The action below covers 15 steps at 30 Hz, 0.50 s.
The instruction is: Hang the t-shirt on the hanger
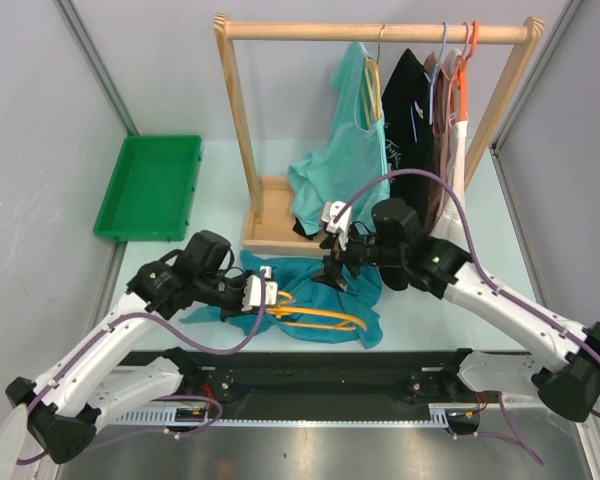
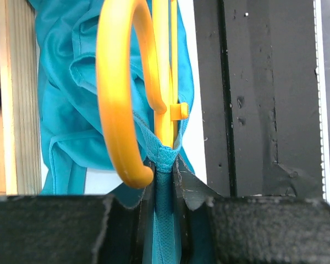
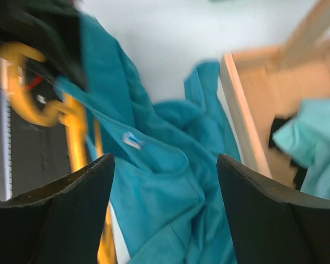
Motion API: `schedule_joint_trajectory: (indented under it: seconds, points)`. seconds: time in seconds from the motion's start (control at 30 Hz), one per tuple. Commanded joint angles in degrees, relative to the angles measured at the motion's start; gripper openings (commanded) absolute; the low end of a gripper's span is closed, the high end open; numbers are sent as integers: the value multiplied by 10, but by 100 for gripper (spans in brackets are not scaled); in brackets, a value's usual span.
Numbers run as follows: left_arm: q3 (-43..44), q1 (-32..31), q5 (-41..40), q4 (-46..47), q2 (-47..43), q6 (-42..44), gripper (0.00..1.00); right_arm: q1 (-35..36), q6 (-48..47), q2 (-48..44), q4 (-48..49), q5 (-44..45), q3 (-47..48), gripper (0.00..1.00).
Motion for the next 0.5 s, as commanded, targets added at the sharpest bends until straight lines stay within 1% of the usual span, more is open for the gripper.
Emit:
schedule_joint_trajectory:
  seconds: [0.0, 0.07, 0.2, 0.27, 0.4, 0.47]
  points:
    - [2, -16, -12, -26, -24, 12, 0, -17, 14, 36, -12, 34, -19, 71]
    - [-7, -28, -27, -33, -32, 17, 0, -17, 12, 71, -8, 40, -15, 67]
    - [-8, -40, -45, -31, -38, 15, 0, -15, 30, 142, -7, 56, 23, 67]
    - [-3, -41, -45, -29, -36, 11, 0, -10, 29, 168, -6, 70, 26, 67]
    - [-1, -41, -44, -22, -31, -7, 0, 25, 3, 201, 3, 117, 13, 67]
    - [-2, -41, -45, -15, -27, -19, 0, 31, 0, 212, 4, 134, 8, 66]
